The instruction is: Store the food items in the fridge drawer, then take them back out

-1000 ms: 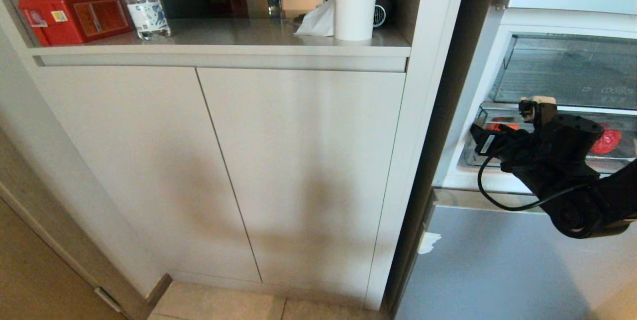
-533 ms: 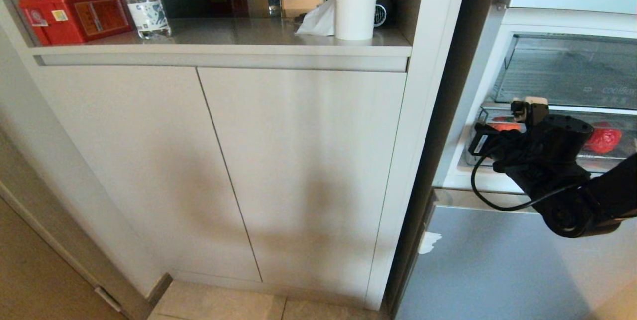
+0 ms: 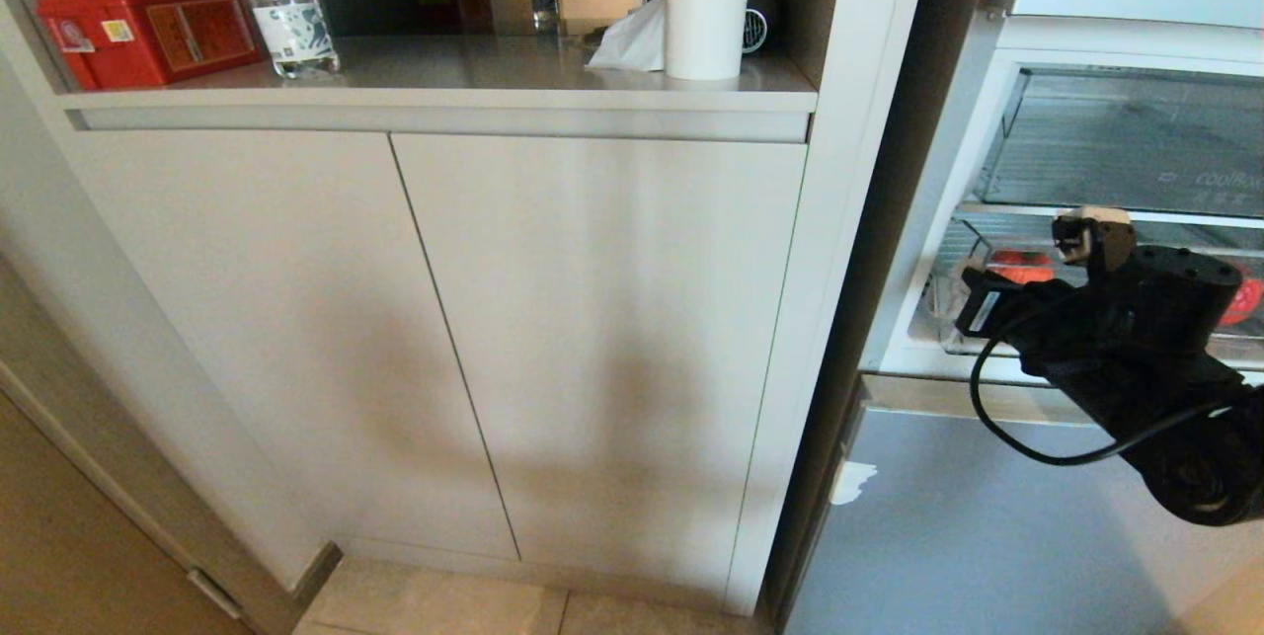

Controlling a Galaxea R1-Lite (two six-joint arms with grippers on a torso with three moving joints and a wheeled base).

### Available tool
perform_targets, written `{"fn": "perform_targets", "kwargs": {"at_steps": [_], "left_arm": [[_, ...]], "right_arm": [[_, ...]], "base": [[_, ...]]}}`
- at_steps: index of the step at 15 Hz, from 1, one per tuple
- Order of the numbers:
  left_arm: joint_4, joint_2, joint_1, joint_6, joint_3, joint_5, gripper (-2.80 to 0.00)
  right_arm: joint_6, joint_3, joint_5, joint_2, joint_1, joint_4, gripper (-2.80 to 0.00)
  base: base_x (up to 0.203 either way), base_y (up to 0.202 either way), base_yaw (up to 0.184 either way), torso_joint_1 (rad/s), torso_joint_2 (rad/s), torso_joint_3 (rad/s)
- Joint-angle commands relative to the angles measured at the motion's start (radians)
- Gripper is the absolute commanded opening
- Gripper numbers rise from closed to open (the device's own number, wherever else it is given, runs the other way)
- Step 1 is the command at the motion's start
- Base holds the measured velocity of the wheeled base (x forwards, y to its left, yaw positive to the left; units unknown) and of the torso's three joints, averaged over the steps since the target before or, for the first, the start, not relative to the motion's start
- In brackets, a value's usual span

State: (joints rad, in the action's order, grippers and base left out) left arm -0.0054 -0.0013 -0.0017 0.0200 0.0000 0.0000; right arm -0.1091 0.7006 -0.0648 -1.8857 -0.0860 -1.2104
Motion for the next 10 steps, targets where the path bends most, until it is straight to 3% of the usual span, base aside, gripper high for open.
{"fn": "perform_targets", "kwargs": {"at_steps": [1, 9, 10], "left_arm": [[-0.001, 0.0, 0.0, 0.0, 0.002, 0.0, -2.8], [-0.001, 0.0, 0.0, 0.0, 0.002, 0.0, -2.8], [-0.001, 0.0, 0.0, 0.0, 0.002, 0.0, -2.8]], "right_arm": [[-0.001, -0.119, -0.001, 0.127, -0.004, -0.008, -2.8], [-0.003, -0.413, -0.004, 0.398, -0.043, -0.003, -2.8], [-0.003, -0.43, -0.005, 0.415, -0.044, -0.002, 0.0]], "base": [[0.0, 0.0, 0.0, 0.0, 0.0, 0.0], [0.0, 0.0, 0.0, 0.0, 0.0, 0.0], [0.0, 0.0, 0.0, 0.0, 0.0, 0.0]]}}
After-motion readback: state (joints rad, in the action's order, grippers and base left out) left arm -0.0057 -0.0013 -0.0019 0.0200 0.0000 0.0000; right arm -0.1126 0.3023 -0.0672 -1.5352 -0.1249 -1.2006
